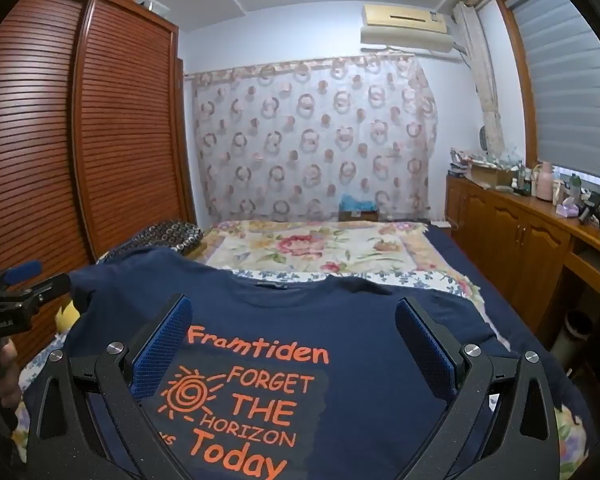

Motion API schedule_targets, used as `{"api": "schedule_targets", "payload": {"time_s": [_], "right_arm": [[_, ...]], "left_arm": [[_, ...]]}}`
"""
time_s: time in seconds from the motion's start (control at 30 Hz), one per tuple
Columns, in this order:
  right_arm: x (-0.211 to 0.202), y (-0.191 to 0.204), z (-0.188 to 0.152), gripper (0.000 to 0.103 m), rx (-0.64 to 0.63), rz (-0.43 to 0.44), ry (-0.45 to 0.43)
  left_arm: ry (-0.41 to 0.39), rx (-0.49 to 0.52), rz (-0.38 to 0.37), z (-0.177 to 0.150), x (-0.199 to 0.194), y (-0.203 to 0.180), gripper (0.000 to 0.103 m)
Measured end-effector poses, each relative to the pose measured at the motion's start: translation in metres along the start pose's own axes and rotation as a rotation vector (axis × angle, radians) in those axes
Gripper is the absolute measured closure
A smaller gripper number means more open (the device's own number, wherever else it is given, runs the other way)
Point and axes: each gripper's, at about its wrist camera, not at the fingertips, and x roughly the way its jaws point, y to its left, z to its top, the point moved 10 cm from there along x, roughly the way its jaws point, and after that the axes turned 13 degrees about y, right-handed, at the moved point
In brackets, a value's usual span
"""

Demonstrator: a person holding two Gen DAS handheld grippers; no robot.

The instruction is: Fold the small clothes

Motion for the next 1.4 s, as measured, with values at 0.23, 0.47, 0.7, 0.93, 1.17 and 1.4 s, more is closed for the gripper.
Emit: {"api": "schedule_targets", "payload": {"time_s": [0.23,0.47,0.7,0.93,1.17,1.4], "right_arm": [[-0.0007,0.0005,0.0003,0.000,0.003,0.002,-0.003],[-0.0014,0.0026,0.0006,0.000,0.000,0.001,0.000],[-0.0007,0.0014,0.0000,0.000,0.003,0.003,0.000],[-0.0007,0.0014,-0.0003,0.000,0.004,0.002,0.000],[-0.0006,0.0020,-0.0003,0.000,0.004,0.003,0.001],[-0.0006,0.0022,-0.0003,0.000,0.003,0.003,0.002]], "left_arm": [[0.005,-0.002,-0.008,0.0002,0.0012,0.0002,0.000],[-0.007,0.000,0.003,0.0027,-0.0013,0.0045,0.000],[-0.006,0.006,0.009,0.0000,-0.0032,0.0040,0.000],[-0.009,0.010,0.012,0.0014,-0.0042,0.0057,0.000],[-0.009,0.012,0.015,0.0012,-0.0053,0.0068,0.000],[-0.010,0.015,0.016,0.0033,-0.0065,0.0047,0.000]]}}
